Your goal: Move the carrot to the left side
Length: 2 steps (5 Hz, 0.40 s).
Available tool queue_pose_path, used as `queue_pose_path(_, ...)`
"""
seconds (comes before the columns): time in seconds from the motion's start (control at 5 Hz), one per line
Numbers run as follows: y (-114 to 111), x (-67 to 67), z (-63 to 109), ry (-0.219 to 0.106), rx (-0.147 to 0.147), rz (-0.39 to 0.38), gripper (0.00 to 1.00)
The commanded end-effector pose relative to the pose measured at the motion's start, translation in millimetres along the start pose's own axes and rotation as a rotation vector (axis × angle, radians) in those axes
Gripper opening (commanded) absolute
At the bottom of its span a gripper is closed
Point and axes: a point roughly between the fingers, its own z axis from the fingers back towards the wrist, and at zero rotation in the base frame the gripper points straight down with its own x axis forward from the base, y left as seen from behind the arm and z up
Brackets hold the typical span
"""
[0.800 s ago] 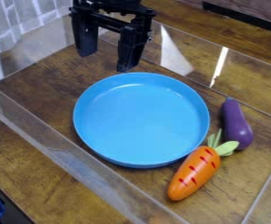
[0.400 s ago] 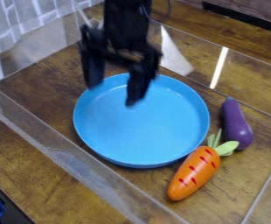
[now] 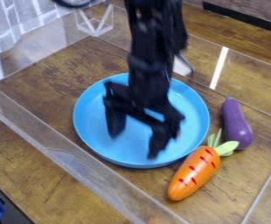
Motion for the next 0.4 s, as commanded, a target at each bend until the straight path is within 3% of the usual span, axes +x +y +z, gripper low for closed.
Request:
queue_pose_path(0.0, -27, 4.3, -12.2, -0.066, 0.004, -0.064, 1.0)
queue_pose_path(0.2, -48, 5.8, -22.6, -0.079, 0.01, -0.094, 1.0)
